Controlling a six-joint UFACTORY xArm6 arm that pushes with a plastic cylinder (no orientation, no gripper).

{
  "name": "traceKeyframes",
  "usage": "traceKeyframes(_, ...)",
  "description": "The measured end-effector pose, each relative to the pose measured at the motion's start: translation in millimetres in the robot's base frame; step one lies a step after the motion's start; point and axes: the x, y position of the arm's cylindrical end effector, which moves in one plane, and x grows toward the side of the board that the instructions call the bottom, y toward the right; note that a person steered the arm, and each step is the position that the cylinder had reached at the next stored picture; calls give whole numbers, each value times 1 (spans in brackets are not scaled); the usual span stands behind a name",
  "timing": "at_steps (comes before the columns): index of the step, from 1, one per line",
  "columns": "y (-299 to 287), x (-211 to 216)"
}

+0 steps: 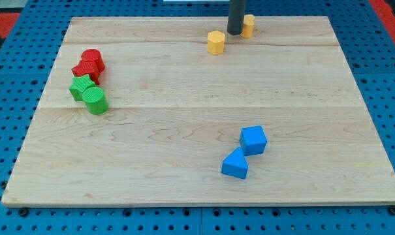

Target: Move yellow heart closer to the hexagon

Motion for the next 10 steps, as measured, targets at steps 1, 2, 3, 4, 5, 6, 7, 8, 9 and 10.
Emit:
traceKeyframes(1,-17,-38)
traceKeyframes(2,28,-39)
traceKeyframes(3,79,-34)
traceKeyframes(4,36,-11)
traceKeyframes(5,21,-9)
traceKeyframes(6,21,-9)
traceKeyframes(7,15,-9)
traceKeyframes(8,64,-17)
traceKeyframes(9,85,7)
traceKeyframes(10,57,30)
